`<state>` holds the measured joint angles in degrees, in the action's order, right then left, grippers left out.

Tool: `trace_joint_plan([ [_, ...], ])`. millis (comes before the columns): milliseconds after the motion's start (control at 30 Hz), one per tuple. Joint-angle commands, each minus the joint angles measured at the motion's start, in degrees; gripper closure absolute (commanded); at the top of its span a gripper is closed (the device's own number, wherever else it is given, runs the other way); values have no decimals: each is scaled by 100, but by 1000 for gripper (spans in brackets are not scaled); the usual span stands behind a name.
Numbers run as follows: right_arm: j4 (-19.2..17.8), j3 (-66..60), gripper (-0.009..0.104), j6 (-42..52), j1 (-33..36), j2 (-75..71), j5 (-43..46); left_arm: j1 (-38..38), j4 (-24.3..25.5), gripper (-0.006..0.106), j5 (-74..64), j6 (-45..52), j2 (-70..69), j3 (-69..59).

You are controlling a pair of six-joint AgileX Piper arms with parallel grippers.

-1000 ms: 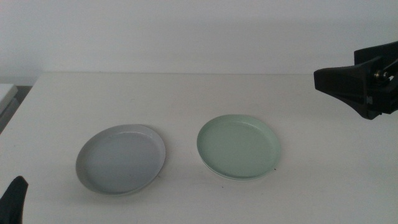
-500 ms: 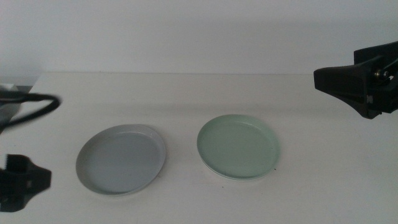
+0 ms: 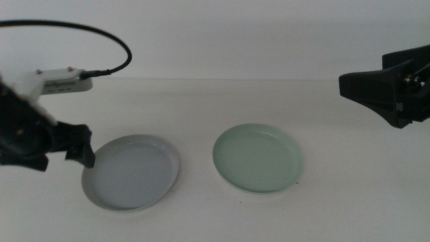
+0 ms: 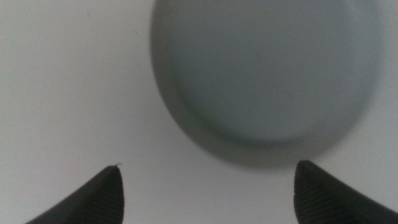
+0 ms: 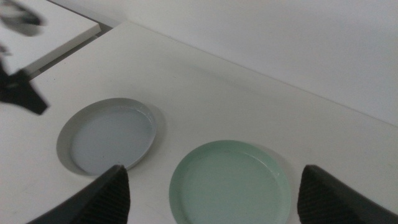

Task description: Stack the three bowls on top of each other.

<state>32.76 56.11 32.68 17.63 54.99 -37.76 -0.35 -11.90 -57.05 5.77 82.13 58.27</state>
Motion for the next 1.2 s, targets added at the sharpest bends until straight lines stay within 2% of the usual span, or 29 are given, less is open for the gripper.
trace_joint_plan([
  [0, 21, -32, 3, 13, 2, -26, 38, 132, -39, 7, 39, 64, 721, 452],
  [333, 21, -32, 3, 13, 2, -26, 38, 213, -462, 8, 203, 371, 2682, 1483],
  [467, 21, -32, 3, 13, 2, -26, 38, 213, -439, 14, 427, 274, 3002, 1498],
  [533, 21, -32, 3, 13, 2, -26, 38, 213, -465, 20, 441, 274, 3082, 1498],
  [633, 42, -32, 3, 13, 2, -26, 38, 213, -479, 38, 441, 189, 3167, 1498],
  [867, 42, -32, 3, 13, 2, -26, 38, 213, -314, 102, 358, 186, 3168, 1508],
  [1033, 42, -32, 3, 13, 2, -26, 38, 213, 132, 102, 92, -176, 2628, 1658],
  [1067, 42, -32, 3, 13, 2, -26, 38, 213, 8, 102, 52, -176, 2442, 1735],
  [1167, 42, -32, 3, 13, 2, -26, 38, 129, -837, 102, -180, 81, 2017, 2083],
])
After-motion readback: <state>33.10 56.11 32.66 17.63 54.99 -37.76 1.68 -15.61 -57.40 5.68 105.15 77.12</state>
